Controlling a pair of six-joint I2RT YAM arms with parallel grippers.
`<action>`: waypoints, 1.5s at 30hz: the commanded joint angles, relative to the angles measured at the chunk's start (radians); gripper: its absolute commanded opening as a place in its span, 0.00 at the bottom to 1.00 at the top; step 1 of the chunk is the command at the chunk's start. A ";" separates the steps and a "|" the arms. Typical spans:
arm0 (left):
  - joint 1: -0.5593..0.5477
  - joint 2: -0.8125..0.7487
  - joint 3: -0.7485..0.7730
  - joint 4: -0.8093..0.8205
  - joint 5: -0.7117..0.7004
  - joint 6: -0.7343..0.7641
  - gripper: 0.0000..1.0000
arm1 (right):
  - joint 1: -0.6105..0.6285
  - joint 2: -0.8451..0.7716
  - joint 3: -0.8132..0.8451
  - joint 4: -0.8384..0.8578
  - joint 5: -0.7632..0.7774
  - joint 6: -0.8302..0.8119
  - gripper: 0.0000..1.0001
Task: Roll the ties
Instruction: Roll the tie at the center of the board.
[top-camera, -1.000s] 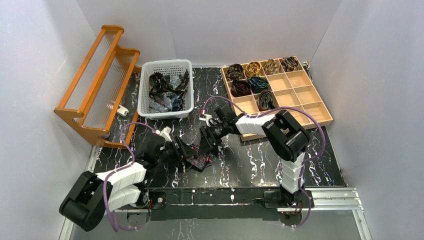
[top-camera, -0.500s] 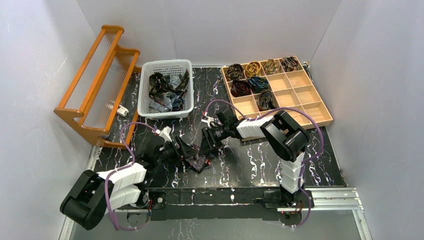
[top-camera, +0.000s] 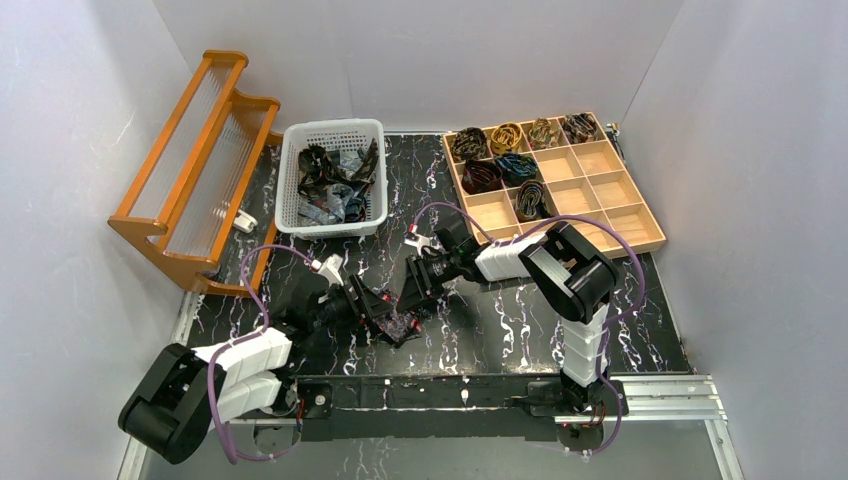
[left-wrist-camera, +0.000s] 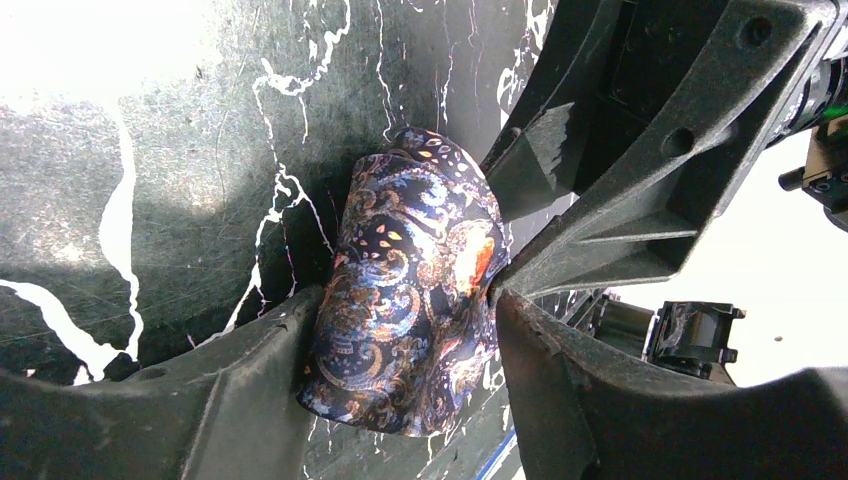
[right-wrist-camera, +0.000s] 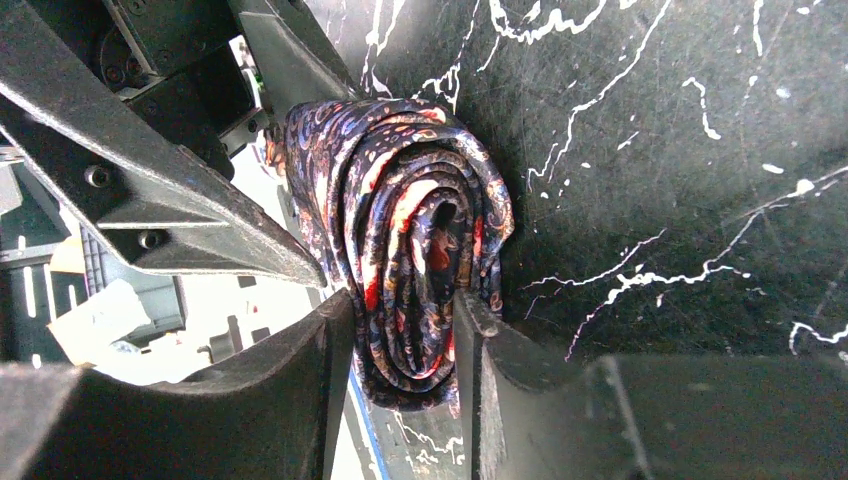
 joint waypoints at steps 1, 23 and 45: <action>-0.001 -0.002 -0.008 -0.036 0.004 0.023 0.60 | 0.006 0.019 -0.018 0.078 -0.022 0.027 0.47; -0.002 0.072 -0.018 0.138 0.045 0.023 0.33 | 0.006 0.060 -0.006 0.166 -0.150 0.013 0.31; -0.002 0.117 -0.001 0.155 0.069 0.061 0.24 | -0.070 -0.070 -0.022 0.060 -0.032 -0.146 0.95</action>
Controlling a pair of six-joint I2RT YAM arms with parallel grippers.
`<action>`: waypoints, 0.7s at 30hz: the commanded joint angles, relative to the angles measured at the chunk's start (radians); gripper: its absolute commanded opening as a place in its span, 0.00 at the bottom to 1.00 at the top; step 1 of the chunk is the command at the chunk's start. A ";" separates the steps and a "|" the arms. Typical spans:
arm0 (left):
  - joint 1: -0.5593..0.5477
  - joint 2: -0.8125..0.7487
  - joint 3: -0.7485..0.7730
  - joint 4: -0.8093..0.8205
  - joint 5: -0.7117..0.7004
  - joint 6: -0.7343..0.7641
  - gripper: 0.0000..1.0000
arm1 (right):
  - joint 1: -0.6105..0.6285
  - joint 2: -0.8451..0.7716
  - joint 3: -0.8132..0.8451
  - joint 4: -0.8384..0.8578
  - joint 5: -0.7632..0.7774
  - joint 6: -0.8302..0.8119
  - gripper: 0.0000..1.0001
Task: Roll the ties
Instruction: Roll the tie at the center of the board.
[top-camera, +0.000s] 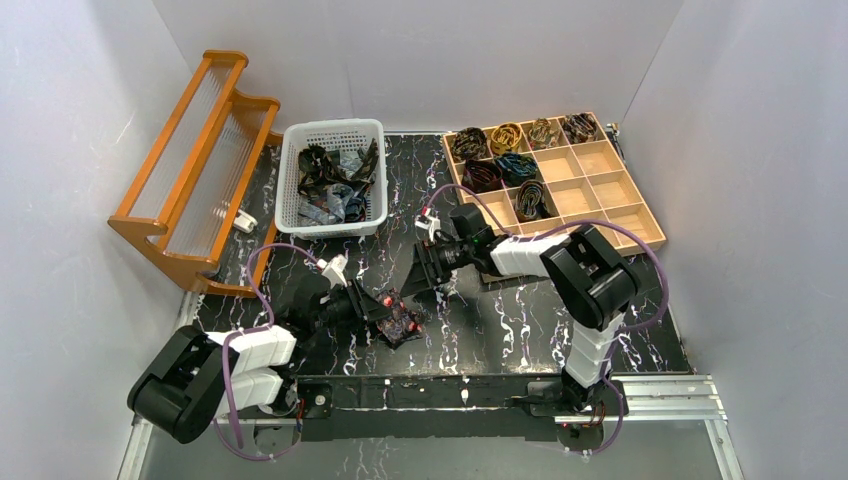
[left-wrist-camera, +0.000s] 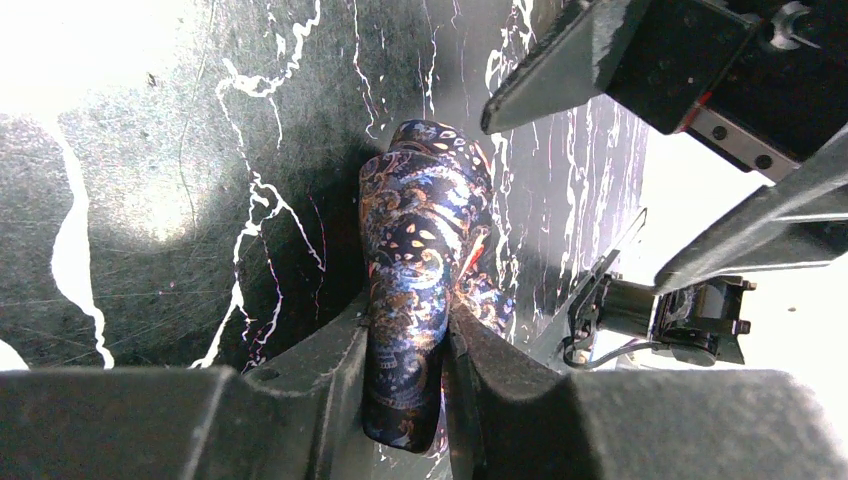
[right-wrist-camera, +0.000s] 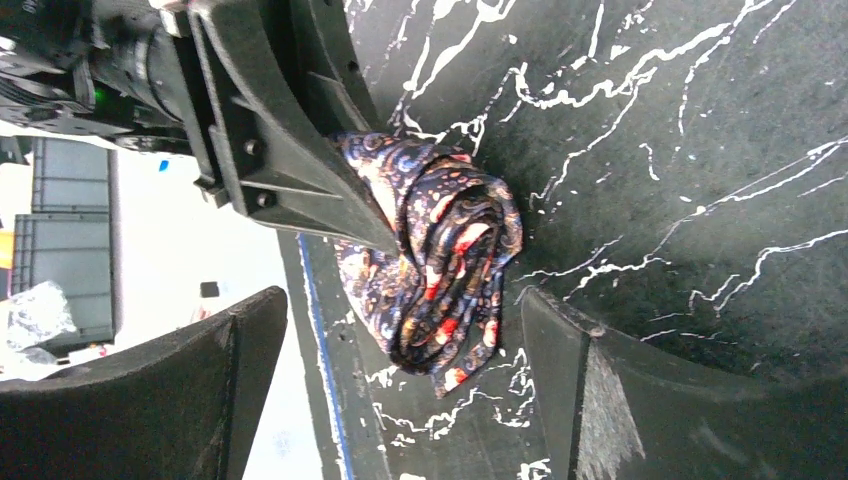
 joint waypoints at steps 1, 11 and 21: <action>-0.003 0.021 0.020 0.009 0.018 0.034 0.25 | 0.006 0.058 0.018 0.044 -0.029 -0.045 0.96; -0.002 0.029 0.028 0.017 0.015 0.019 0.27 | 0.052 0.167 0.086 0.056 -0.089 -0.118 0.98; -0.002 0.012 0.006 0.042 0.009 0.007 0.32 | 0.100 0.189 0.073 0.025 -0.156 -0.174 0.92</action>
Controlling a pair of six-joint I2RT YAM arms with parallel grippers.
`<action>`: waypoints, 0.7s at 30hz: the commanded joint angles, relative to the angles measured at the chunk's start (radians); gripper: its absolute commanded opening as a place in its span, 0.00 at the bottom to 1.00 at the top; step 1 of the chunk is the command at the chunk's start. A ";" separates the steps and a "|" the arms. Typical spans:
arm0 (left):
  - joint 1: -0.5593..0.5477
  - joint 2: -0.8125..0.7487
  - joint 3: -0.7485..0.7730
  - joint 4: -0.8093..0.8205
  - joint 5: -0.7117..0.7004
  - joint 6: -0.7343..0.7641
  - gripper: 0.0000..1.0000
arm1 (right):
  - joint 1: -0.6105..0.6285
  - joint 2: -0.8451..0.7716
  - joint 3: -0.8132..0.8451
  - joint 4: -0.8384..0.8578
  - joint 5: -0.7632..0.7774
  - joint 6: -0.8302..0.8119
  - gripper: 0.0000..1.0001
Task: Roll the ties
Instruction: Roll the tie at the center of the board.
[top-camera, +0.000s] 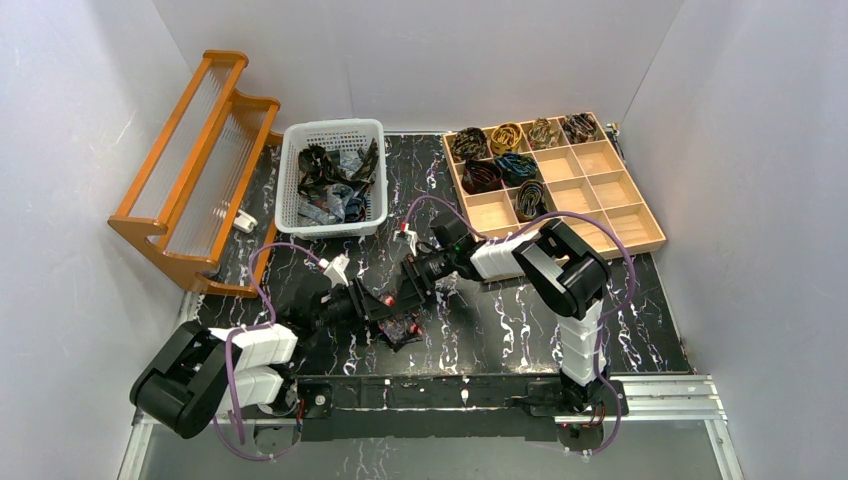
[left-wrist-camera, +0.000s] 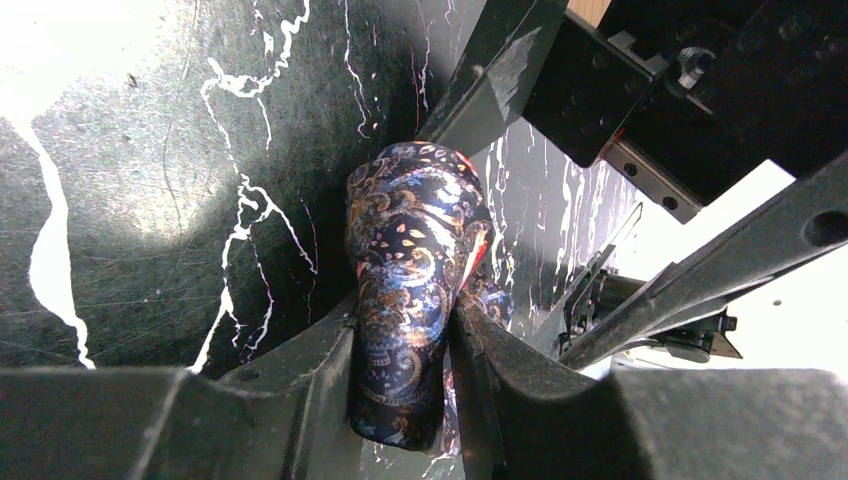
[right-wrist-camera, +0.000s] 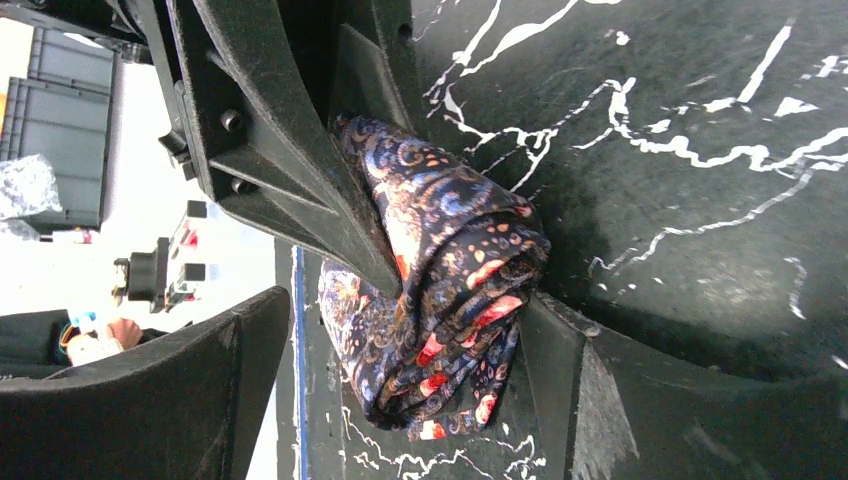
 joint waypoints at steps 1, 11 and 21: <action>-0.002 -0.012 0.000 0.024 -0.002 0.009 0.33 | 0.029 0.032 0.004 -0.034 -0.037 -0.041 0.91; -0.002 -0.008 0.024 -0.071 -0.009 0.047 0.62 | 0.030 0.035 0.056 -0.120 -0.029 -0.085 0.67; 0.002 -0.244 0.156 -0.642 -0.223 0.197 0.95 | -0.030 -0.095 0.065 -0.269 0.201 -0.061 0.92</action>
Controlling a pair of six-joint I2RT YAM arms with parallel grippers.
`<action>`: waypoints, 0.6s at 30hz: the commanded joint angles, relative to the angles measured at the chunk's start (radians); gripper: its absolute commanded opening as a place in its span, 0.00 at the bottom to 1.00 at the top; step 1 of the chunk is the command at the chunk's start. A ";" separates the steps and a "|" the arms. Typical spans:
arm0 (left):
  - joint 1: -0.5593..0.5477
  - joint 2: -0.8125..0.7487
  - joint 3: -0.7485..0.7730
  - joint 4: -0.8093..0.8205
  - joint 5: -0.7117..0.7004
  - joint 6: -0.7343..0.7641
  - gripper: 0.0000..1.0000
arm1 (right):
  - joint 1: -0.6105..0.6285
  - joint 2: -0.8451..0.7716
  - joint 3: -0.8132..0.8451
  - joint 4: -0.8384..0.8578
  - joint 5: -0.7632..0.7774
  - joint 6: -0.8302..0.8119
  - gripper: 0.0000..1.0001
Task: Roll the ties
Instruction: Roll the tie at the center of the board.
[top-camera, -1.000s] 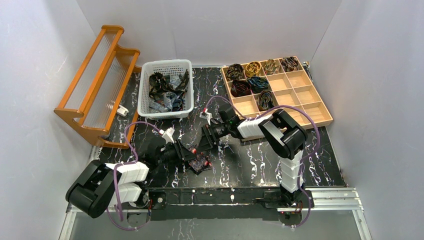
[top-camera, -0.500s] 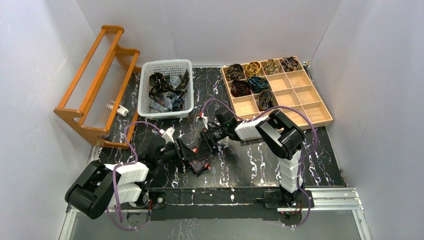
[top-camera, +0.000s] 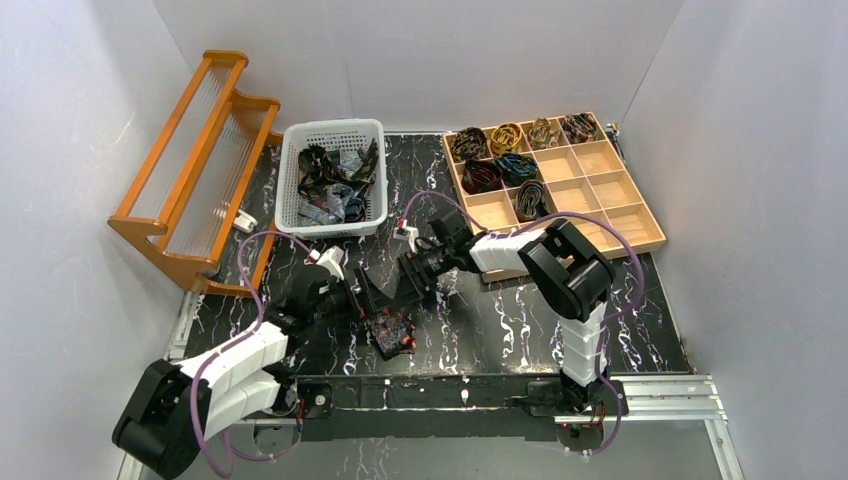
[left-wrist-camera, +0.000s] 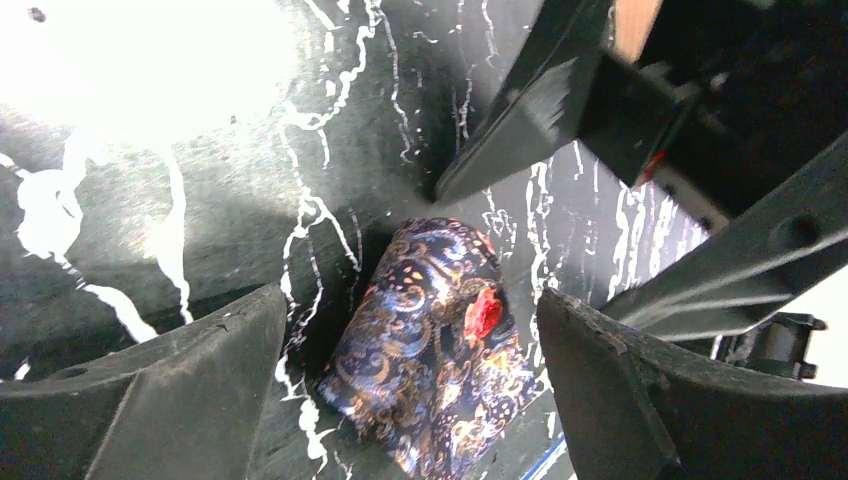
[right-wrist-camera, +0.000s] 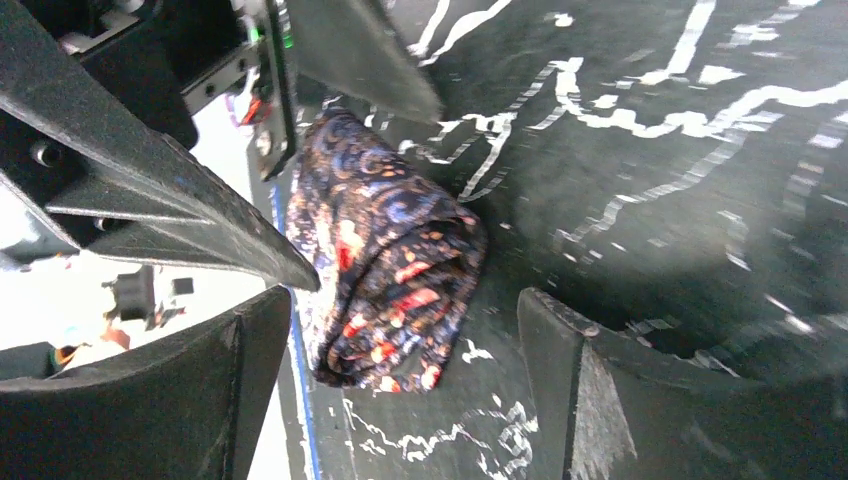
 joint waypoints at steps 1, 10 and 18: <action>0.003 -0.067 0.052 -0.285 -0.114 0.092 0.96 | -0.046 -0.113 -0.021 -0.071 0.171 0.012 0.93; 0.009 0.005 0.211 -0.366 -0.092 0.245 0.98 | 0.000 -0.412 -0.393 0.130 0.401 0.493 0.91; 0.012 0.109 0.229 -0.269 -0.001 0.253 0.98 | 0.182 -0.515 -0.492 0.147 0.600 0.763 0.95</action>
